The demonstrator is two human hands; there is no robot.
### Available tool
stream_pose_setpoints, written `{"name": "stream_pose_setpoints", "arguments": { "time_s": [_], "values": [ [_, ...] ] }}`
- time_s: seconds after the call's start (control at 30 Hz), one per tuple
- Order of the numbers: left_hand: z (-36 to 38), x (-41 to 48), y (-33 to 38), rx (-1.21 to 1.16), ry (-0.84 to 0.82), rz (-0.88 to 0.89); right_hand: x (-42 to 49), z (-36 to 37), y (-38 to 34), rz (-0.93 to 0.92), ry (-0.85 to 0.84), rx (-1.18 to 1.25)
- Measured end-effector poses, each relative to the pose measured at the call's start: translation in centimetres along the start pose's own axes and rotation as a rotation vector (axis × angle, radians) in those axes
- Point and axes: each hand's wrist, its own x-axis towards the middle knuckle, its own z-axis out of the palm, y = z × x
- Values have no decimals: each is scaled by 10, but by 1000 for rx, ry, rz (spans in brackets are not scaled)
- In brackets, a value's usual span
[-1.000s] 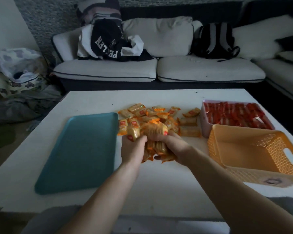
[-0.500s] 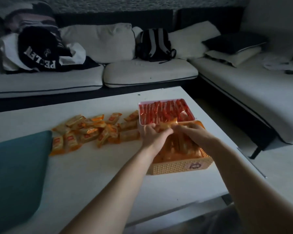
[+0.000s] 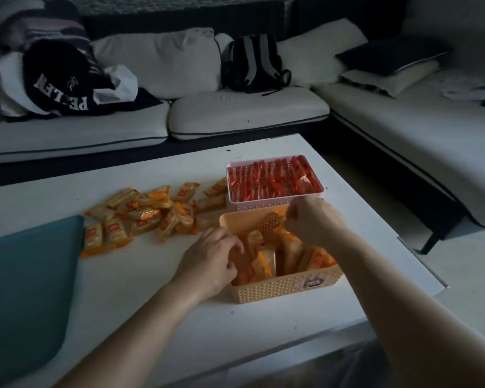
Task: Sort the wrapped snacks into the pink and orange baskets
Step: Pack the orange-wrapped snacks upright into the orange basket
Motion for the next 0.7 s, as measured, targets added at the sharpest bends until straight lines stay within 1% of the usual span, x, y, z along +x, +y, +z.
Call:
{"name": "stream_pose_setpoints", "arguments": {
  "time_s": [0.03, 0.07, 0.13, 0.17, 0.23, 0.27, 0.37, 0.4, 0.47, 0.57, 0.63, 0.7],
  "values": [
    [-3, -7, -7, -15, 3, -6, -5, 5, -13, -88, -43, 37],
    [-5, -13, -14, -30, 8, -4, -10, 9, -28, -173, -129, 46],
    [-7, -22, -26, -52, 15, 8, -23, 21, -55, -277, -337, -44],
    [-7, -25, -30, -77, 26, 10, -30, 25, -67, -315, -391, -130],
    [-8, -27, -39, -171, 45, -4, -39, 31, -85, -367, -441, -308],
    [-9, -27, -41, -231, 50, -17, -39, 36, -90, -378, -443, -339],
    [-15, -21, -45, -438, 39, -91, -25, 49, -84, -353, -445, -283],
    [-18, -18, -48, -513, 41, -120, -15, 51, -80, -338, -436, -224],
    [-21, -12, -49, -635, 55, -173, 0, 45, -72, -340, -362, -88],
    [-20, -5, -48, -778, 137, -296, 14, 38, -73, -380, -173, 49],
    [-19, -1, -44, -812, 163, -356, 19, 44, -76, -409, -30, 3],
    [-18, 4, -41, -760, 140, -326, 21, 55, -82, -475, 49, -116]
  ]
}}
